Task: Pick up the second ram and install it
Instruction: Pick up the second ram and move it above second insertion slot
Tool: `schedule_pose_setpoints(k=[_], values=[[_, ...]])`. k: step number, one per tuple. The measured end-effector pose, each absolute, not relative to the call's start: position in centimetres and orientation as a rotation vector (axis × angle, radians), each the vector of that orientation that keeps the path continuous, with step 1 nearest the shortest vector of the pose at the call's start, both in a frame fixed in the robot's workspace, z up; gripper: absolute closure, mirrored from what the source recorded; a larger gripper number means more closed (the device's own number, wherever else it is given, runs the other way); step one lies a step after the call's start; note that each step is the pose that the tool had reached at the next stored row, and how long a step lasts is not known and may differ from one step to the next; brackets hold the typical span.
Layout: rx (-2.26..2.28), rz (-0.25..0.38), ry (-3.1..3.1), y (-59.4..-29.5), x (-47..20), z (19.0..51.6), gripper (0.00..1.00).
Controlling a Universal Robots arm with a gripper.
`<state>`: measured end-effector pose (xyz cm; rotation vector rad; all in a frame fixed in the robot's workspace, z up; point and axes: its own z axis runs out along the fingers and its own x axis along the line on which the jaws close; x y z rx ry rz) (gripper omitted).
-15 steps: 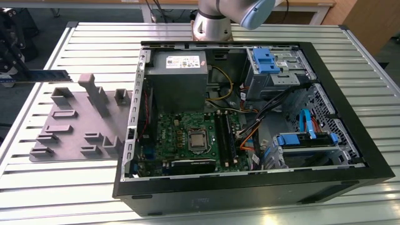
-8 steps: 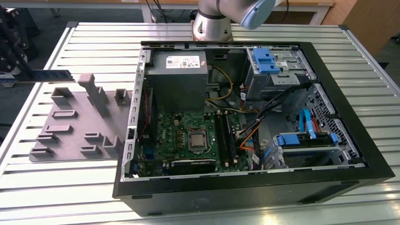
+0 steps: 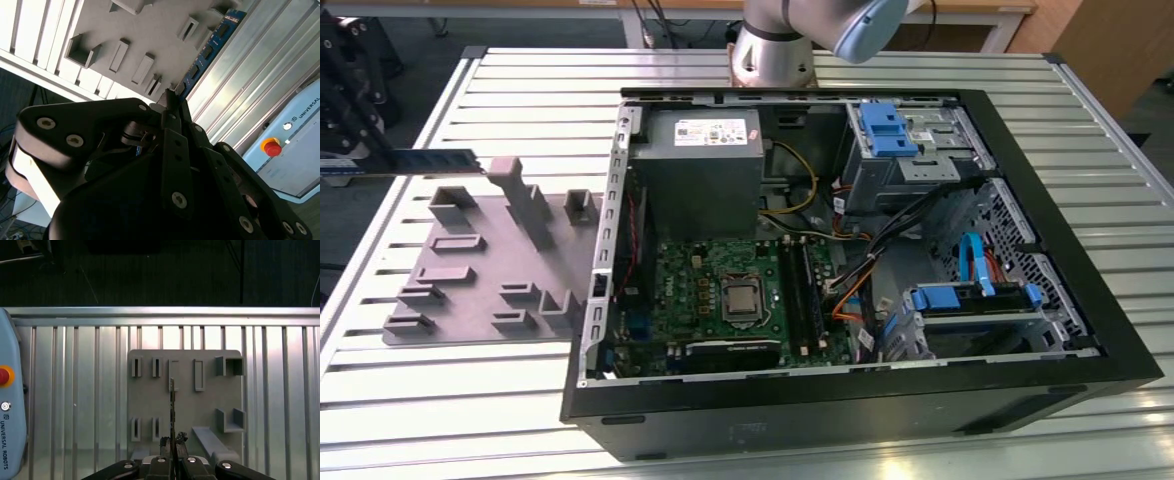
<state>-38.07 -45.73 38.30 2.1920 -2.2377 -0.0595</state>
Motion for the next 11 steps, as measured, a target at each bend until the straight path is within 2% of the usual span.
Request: schedule_pose_setpoints(k=[11], values=[[2.192,-0.06,-2.238,-45.73,-37.61,38.31,0.86]])
